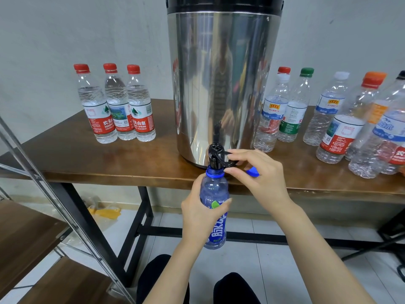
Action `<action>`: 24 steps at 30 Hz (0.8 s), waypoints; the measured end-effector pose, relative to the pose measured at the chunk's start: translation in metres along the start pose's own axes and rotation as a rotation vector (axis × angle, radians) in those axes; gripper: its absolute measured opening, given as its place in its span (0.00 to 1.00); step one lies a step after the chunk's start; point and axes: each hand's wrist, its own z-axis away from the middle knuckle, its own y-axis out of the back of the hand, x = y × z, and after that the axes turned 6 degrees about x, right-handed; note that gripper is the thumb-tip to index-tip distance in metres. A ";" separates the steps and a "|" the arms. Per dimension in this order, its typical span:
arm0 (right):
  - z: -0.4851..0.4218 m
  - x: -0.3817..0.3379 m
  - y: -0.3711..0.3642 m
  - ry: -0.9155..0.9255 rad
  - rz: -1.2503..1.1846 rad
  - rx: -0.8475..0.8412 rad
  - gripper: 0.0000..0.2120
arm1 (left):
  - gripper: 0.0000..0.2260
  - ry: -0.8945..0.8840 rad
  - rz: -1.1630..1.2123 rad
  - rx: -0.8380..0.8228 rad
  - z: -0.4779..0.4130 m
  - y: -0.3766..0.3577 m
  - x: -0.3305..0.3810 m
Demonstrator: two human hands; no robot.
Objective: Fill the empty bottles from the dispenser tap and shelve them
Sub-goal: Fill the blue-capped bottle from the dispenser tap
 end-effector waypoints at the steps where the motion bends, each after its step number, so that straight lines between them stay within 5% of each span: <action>1: 0.000 0.000 0.000 0.000 0.001 -0.001 0.12 | 0.32 0.002 0.000 -0.002 0.000 0.000 0.000; 24: -0.008 0.002 -0.003 0.105 0.042 -0.049 0.11 | 0.31 -0.003 0.020 -0.015 0.000 0.001 0.000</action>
